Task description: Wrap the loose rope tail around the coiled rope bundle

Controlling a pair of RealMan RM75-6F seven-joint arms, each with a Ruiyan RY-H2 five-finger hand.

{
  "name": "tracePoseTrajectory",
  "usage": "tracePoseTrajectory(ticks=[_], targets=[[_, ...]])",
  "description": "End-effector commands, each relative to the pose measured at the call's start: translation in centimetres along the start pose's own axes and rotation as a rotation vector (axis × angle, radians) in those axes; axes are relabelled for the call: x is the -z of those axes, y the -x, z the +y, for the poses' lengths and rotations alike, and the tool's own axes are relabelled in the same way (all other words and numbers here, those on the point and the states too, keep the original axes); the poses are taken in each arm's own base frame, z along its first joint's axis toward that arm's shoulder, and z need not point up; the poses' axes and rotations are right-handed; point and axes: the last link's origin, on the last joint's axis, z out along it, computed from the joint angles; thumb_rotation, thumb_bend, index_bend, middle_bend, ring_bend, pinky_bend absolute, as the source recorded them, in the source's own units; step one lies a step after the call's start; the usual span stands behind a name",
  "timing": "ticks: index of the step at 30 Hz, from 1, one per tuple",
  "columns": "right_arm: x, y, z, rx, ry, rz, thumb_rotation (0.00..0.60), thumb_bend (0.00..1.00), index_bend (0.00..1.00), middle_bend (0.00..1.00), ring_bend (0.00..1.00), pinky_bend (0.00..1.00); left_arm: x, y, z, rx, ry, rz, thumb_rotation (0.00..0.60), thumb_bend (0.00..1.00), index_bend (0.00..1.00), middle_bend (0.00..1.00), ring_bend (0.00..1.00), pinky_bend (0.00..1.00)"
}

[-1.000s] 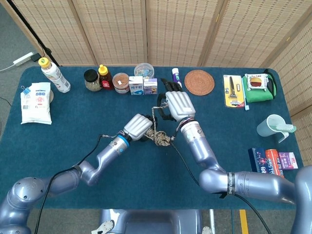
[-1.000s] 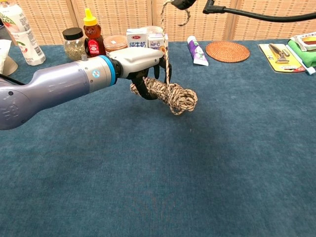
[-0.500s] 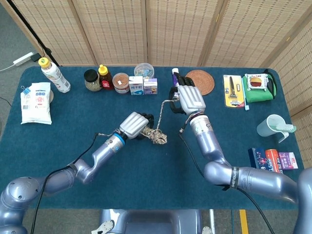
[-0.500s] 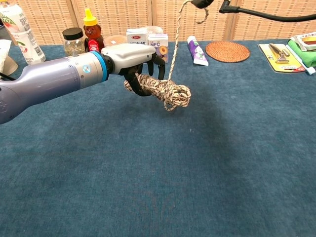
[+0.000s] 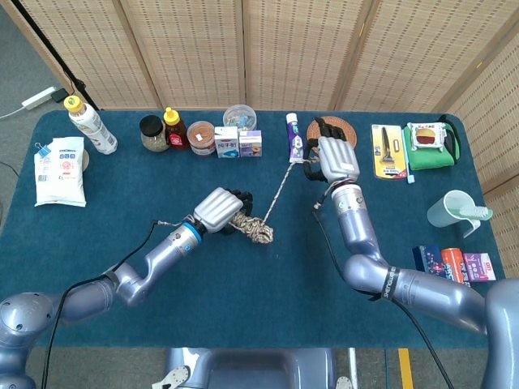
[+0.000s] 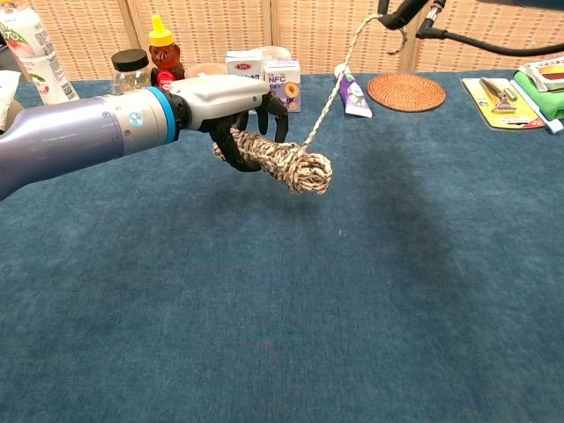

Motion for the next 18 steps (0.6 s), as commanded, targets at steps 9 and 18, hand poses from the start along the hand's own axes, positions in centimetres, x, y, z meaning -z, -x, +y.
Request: tracePoseTrajectory(ticks=[9,18], targets=[[-1.2,2.3,3.2,0.001,0.106,-0.033,0.600,0.53,0.62,0.00,0.00,0.00,0.5,-0.2,0.5,0.071,0.030,-0.017,0.600,0.29,0.51,0.30,0.34,0.46],[-1.6,4.0,4.8,0.028,0.157,-0.054,0.600,0.53,0.62,0.00,0.00,0.00,0.8,-1.3,1.3,0.220,0.051,-0.018,0.600,0.29,0.51,0.30,0.34,0.46]])
